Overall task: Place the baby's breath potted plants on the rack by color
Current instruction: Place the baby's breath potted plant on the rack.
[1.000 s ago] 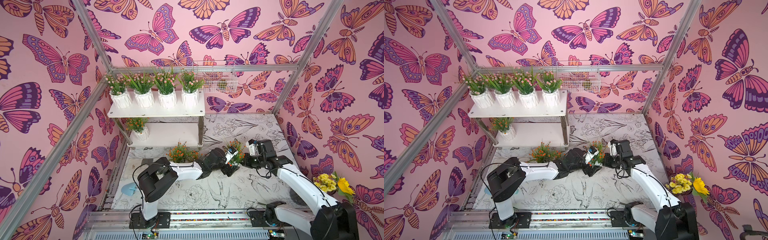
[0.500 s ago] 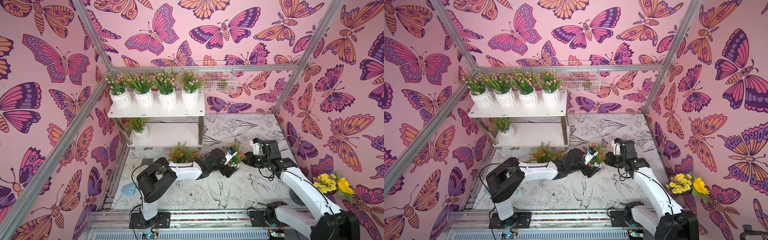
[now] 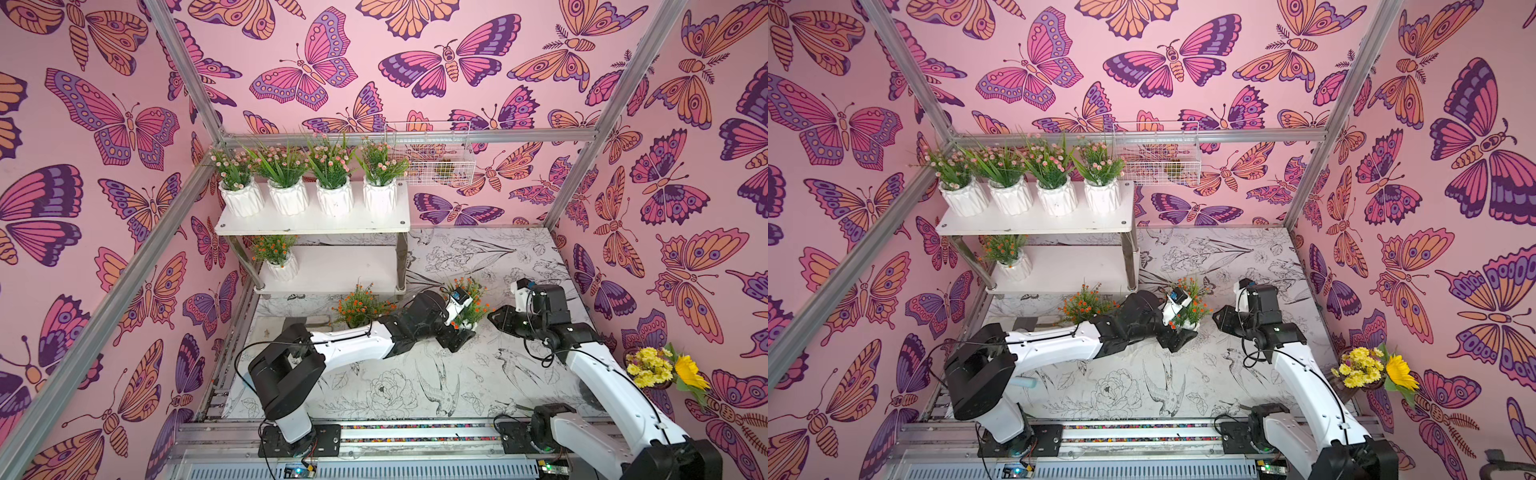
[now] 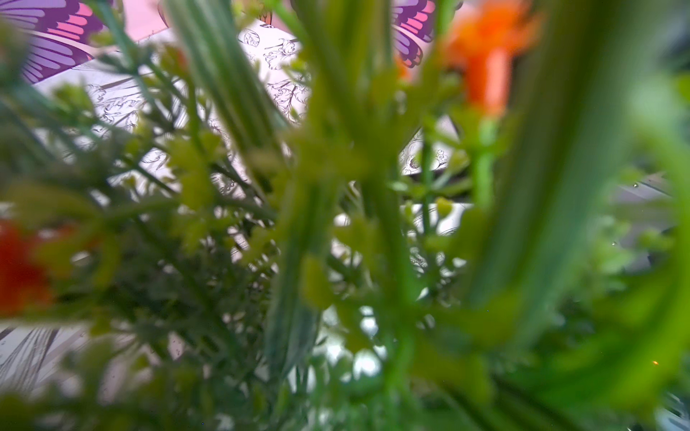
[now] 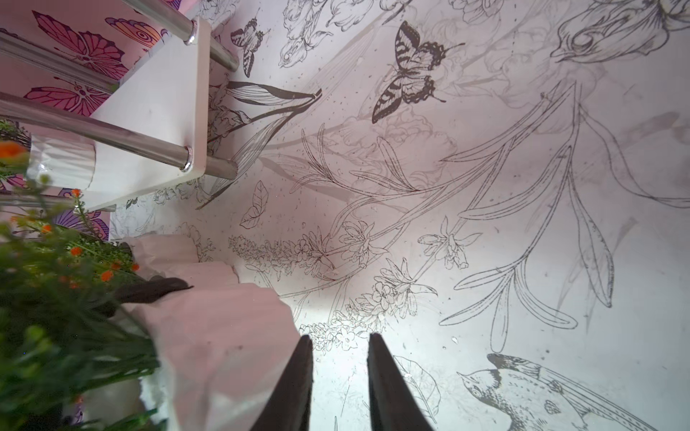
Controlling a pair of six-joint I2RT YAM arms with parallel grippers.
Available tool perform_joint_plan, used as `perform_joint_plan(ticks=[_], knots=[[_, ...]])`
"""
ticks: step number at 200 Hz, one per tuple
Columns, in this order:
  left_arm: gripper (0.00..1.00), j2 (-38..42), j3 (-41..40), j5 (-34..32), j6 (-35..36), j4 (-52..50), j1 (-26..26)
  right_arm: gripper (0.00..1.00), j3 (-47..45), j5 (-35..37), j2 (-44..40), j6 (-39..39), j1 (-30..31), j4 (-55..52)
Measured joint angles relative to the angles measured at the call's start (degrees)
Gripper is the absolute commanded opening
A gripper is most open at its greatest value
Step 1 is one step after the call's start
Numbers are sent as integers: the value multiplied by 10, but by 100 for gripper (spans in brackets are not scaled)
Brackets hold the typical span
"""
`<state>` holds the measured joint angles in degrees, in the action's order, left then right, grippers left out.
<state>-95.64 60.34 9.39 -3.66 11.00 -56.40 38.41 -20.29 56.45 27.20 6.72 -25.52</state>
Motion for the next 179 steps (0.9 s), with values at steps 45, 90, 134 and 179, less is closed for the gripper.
perform_joint_plan(ticks=[45, 90, 134, 179], knots=[[67, 30, 27, -14, 8, -46, 0, 27, 0, 1, 0, 0, 0, 0], [67, 56, 52, -43, 19, -84, 1, 27, 0, 1, 0, 0, 0, 0], [67, 83, 60, -56, 22, -121, 26, 27, 0, 1, 2, 0, 0, 2], [67, 135, 60, -74, 22, -150, 88, 27, 0, 0, 9, 0, 0, 5]])
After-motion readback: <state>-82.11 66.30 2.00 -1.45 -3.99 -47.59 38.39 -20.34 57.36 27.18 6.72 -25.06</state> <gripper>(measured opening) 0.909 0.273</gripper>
